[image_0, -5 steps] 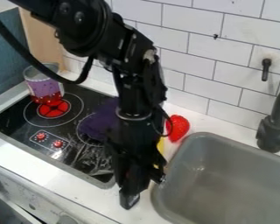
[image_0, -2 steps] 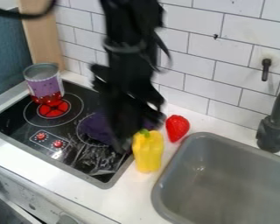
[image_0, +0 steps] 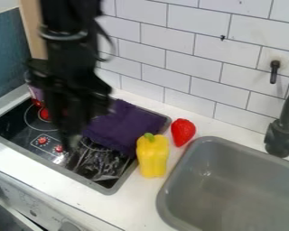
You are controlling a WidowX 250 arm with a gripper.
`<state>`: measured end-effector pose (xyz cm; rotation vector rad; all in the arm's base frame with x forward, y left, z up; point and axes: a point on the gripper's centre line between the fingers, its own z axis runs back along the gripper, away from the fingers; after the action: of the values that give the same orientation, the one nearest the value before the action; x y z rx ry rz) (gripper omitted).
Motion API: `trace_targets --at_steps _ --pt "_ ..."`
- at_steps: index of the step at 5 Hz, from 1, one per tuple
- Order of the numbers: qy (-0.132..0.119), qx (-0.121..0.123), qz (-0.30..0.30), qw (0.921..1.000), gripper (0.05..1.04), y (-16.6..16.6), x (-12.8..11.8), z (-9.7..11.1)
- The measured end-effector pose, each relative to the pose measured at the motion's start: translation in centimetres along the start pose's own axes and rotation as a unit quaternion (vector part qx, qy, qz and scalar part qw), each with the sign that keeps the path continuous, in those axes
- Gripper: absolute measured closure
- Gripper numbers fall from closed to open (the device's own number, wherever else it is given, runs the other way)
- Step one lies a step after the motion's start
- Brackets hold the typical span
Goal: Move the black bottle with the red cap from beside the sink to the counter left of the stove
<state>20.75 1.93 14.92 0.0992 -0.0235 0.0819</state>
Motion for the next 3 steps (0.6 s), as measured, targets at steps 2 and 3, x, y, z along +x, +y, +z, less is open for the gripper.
trace_targets --at_steps 2,3 --pt "0.002 -0.021 0.079 0.9966 0.738 8.3 -1.5 -1.4" --pt "0.0 -0.02 0.118 0.9928 0.738 11.3 -2.0 -2.6"
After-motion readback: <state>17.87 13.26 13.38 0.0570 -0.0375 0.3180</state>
